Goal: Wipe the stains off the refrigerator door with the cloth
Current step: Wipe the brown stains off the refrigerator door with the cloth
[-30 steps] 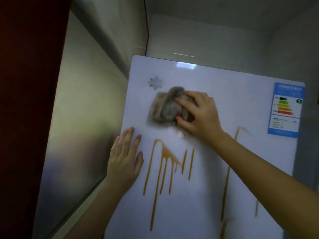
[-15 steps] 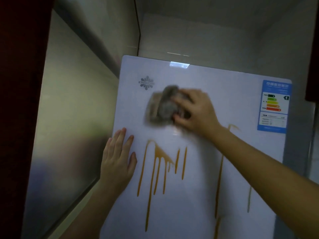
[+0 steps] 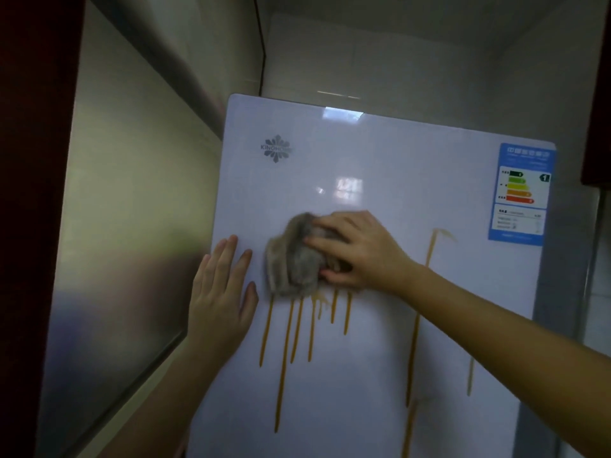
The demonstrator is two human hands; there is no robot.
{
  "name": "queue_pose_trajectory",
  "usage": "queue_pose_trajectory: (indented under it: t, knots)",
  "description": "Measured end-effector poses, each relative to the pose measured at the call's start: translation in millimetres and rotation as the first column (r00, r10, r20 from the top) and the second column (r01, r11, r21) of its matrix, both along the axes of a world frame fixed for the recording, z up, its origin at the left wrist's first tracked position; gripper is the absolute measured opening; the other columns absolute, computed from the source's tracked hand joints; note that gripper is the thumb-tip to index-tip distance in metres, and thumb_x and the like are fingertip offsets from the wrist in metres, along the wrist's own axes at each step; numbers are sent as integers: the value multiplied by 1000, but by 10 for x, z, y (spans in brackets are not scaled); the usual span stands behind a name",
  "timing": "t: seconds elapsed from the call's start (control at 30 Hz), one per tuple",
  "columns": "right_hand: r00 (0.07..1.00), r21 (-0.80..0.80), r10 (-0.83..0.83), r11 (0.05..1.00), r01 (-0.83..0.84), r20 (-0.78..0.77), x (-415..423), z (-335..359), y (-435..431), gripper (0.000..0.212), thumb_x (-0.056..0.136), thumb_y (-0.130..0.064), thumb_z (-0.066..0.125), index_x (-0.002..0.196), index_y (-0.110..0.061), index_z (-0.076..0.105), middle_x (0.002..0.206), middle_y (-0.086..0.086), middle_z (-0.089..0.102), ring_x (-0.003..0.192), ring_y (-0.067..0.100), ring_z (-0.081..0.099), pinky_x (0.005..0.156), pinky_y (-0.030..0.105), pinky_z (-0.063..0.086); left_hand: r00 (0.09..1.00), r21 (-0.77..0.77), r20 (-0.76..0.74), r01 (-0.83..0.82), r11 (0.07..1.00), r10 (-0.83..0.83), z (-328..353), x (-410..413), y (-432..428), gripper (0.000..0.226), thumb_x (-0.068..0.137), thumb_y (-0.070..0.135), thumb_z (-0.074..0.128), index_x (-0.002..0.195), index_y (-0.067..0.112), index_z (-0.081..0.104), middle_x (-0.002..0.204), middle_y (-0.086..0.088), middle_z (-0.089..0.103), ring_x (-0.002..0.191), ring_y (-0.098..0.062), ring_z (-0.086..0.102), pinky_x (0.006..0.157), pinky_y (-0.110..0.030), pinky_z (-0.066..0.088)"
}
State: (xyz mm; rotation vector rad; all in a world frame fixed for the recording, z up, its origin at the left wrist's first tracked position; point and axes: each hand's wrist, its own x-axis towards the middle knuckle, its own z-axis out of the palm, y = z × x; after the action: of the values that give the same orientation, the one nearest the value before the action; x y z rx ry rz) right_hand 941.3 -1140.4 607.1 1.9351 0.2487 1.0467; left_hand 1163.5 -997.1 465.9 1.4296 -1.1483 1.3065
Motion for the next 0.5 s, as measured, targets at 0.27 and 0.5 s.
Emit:
queue_pose_trajectory:
  t: [0.27,0.5]
  knots:
    - [862,340,2,918,-202,507,-108,53,-105,54,82,-39,76,130,-17,69,133,16,60,117,35,56,97,42,41,1000,-24,6,-14,1000,14,-2,2,-20,53,97,26,47,146,7,47,160,-16,35,150,-31,31,123,-50,27]
    - [996,23,41,999,-40,-85,-204,-446,-141,47,92,-46,70,130,-18,70,135,16,64,118,35,63,97,43,47,1000,-17,4,-8,1000,8,-9,-12,-11,54,98,26,46,148,7,45,161,-15,33,151,-32,29,124,-50,25]
